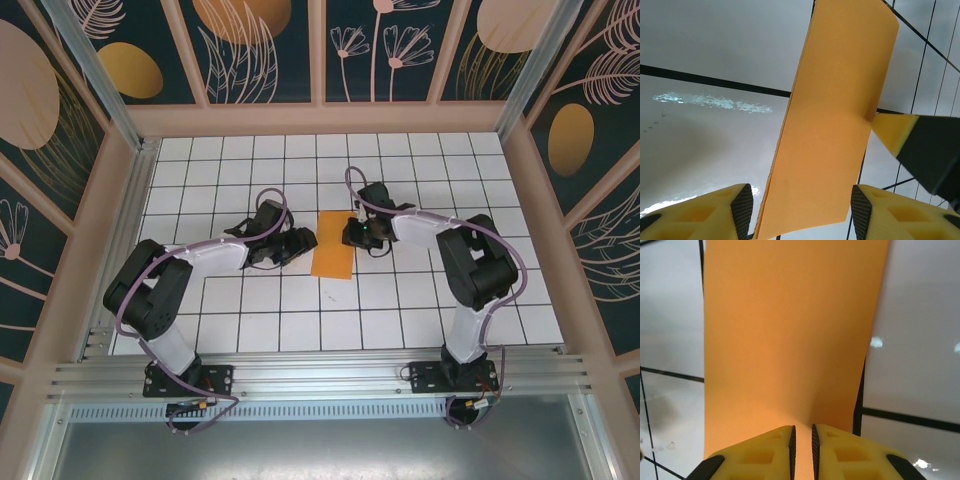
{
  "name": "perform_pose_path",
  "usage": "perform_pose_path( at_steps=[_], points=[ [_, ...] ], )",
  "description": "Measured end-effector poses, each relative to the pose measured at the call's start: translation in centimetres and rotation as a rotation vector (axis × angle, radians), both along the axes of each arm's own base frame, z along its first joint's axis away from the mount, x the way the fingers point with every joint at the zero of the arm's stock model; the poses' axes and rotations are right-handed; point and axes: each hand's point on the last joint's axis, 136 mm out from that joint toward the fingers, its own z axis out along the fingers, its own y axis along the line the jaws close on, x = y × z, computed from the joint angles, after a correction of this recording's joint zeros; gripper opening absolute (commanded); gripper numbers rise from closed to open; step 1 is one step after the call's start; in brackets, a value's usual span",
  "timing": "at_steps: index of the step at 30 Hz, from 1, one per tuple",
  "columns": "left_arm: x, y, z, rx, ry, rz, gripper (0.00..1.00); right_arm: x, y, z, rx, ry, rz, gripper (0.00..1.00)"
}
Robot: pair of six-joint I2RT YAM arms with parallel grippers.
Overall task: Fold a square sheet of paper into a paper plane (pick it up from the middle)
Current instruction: Fold the triangle a second time at the center of the table.
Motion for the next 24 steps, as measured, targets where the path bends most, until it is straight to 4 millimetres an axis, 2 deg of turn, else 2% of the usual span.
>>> perform_pose_path(
  at_steps=[6,10,13,24],
  points=[
    [0.0,-0.2,0.1,-0.011,-0.001,-0.006,0.58,1.8,-0.8,0.4,0.013,-0.019,-0.034,0.21],
    [0.2,-0.4,-0.4,-0.017,-0.001,-0.01,0.62,2.9,-0.4,-0.5,0.008,-0.013,-0.034,0.21],
    [0.0,-0.4,-0.9,-0.014,0.011,-0.013,0.66,2.9,-0.5,-1.4,0.001,0.006,-0.036,0.21],
    [-0.8,-1.3,-1.6,-0.057,0.046,-0.066,0.67,3.1,-0.7,-1.5,0.097,0.017,-0.05,0.21]
  ],
)
